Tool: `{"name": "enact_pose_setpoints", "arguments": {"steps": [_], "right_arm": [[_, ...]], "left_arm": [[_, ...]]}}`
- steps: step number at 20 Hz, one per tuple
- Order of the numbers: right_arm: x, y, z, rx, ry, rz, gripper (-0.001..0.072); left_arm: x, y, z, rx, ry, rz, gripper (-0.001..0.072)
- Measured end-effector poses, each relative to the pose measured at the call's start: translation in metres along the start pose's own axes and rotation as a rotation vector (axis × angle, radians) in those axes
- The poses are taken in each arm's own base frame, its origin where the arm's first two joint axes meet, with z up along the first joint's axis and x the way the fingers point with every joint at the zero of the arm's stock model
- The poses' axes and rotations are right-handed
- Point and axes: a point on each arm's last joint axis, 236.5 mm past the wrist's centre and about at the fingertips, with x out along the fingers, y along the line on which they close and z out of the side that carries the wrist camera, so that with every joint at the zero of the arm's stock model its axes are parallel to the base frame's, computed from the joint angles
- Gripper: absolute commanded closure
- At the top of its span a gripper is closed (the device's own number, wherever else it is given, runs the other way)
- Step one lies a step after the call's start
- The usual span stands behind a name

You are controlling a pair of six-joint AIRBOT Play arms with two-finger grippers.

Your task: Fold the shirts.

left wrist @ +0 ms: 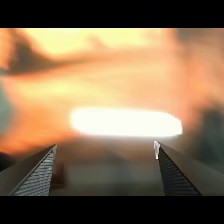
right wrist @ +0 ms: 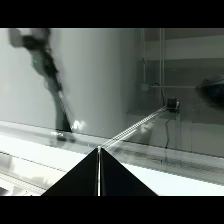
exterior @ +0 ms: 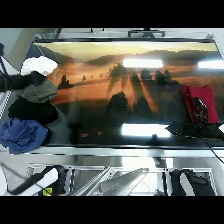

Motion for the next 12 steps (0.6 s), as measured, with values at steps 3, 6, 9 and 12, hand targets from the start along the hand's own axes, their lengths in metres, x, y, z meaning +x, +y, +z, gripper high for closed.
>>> {"name": "enact_pose_setpoints", "arguments": {"steps": [3,6,9,12], "right_arm": [[0.0,0.0,0.0,0.0,0.0,0.0,0.069],[0.0,0.0,0.0,0.0,0.0,0.0,0.069],[0.0,0.0,0.0,0.0,0.0,0.0,0.069],[0.0,-0.001,0.003,0.0,-0.013,-0.003,0.069]], "left_arm": [[0.039,0.081,0.041,0.035,-0.007,0.163,-0.0004],[0.099,0.144,0.057,0.04,0.024,0.248,-0.0004],[0.168,0.189,0.05,0.013,0.042,0.279,-0.0002],[0.225,0.215,0.031,0.002,0.011,0.312,0.0028]]}}
